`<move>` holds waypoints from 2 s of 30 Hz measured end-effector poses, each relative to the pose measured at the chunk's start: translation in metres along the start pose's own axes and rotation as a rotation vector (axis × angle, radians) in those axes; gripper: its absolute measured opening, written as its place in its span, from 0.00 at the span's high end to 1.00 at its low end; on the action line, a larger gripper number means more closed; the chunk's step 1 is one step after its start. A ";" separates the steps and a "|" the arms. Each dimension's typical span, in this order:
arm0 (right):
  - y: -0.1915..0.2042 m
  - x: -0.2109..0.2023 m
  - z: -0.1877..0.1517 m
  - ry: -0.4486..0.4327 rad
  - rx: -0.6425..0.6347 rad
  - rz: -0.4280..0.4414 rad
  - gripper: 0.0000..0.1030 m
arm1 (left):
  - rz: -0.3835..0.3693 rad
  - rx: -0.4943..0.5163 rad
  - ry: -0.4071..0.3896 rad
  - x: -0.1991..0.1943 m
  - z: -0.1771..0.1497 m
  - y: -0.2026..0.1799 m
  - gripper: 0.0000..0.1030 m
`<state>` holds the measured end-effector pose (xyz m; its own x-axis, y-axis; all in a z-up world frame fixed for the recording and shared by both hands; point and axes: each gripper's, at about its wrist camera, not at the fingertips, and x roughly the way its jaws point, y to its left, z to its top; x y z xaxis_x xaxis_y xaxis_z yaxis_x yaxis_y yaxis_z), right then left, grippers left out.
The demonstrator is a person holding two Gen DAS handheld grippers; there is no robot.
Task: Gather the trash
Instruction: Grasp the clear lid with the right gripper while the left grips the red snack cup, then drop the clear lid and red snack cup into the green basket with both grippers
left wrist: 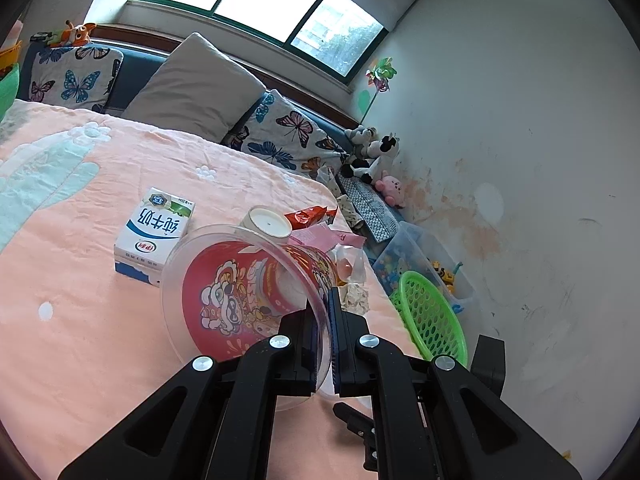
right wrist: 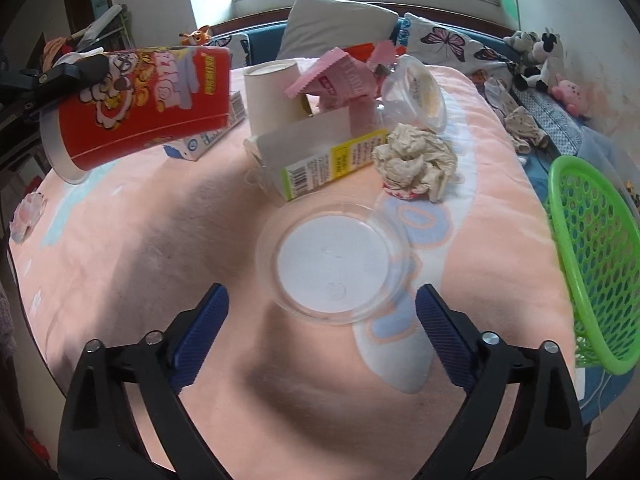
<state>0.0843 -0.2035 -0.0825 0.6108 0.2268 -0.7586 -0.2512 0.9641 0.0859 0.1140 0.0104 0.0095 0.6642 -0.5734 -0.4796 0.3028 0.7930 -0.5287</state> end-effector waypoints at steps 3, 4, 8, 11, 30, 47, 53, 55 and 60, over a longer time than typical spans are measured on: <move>-0.006 0.002 0.002 0.002 0.003 0.006 0.04 | -0.003 0.002 0.001 0.003 0.001 0.001 0.95; -0.006 0.004 0.004 0.005 -0.002 0.011 0.04 | -0.005 0.000 0.003 0.004 0.002 0.002 0.95; 0.003 0.016 0.013 0.023 -0.064 -0.001 0.04 | -0.006 -0.004 0.011 0.009 0.004 0.004 0.95; 0.006 0.028 0.019 0.043 -0.088 -0.002 0.04 | -0.009 0.004 0.011 0.011 0.007 0.003 0.95; -0.007 0.056 0.024 0.088 -0.089 -0.021 0.07 | -0.011 0.002 0.036 0.025 0.011 0.003 0.95; -0.072 -0.022 0.023 -0.051 0.040 -0.091 0.10 | -0.097 0.086 0.086 0.051 0.014 -0.058 0.95; -0.131 -0.059 0.008 -0.083 0.142 -0.174 0.10 | -0.164 0.142 0.149 0.087 0.011 -0.111 0.95; -0.152 -0.067 0.003 -0.086 0.170 -0.195 0.10 | -0.176 0.168 0.171 0.100 0.007 -0.130 0.95; -0.203 -0.078 -0.016 -0.078 0.257 -0.238 0.10 | -0.198 0.211 0.230 0.136 0.001 -0.167 0.95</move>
<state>0.0761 -0.4187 -0.0511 0.6872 -0.0079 -0.7264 0.0957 0.9922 0.0797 0.1541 -0.1997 0.0333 0.4147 -0.7322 -0.5403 0.5602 0.6733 -0.4826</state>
